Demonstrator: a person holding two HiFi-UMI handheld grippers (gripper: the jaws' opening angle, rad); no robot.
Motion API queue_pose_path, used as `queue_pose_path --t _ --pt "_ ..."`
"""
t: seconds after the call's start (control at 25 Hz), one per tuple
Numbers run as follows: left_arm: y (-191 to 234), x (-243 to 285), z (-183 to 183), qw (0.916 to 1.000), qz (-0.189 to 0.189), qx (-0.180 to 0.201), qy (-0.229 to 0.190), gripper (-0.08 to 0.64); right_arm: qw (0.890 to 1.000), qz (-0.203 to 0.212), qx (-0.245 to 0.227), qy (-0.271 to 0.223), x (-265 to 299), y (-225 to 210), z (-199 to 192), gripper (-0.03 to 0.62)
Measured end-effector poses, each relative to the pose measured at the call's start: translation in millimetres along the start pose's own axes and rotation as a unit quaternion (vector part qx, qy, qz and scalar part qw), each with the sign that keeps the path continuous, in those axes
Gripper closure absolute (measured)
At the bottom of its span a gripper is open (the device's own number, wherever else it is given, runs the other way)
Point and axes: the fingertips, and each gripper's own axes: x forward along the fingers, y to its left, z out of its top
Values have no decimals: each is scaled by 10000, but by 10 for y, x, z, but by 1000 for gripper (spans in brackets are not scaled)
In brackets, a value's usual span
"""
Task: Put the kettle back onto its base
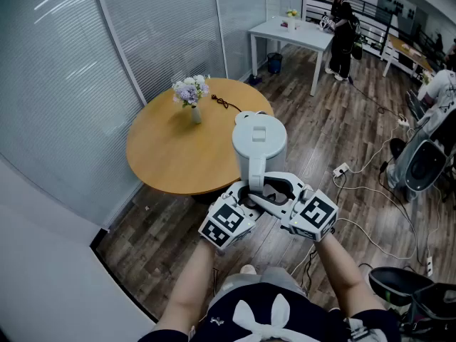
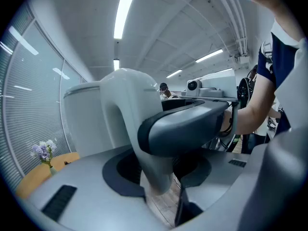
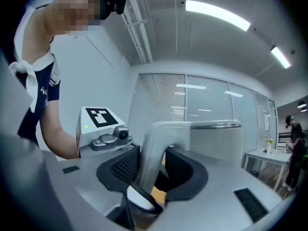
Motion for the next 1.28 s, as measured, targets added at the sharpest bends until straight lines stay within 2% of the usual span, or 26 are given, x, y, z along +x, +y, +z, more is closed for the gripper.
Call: queue_pose_path --t 0.32,0.64,0.96,1.28 --pt "352 -12 -96 9999 -143 66 21 394 10000 -26 91 22 330 -187 -63 420" --pt "803 157 -168 9996 -254 83 56 393 9997 -31 222 11 630 -571 -169 420" --pt "1533 531 -243 9996 -260 -73 113 391 9990 130 421 23 1062 -1258 -343 420" --pt "2611 1223 -165 9998 -89 -134 147 390 9984 293 484 16 1550 -2407 -496 420"
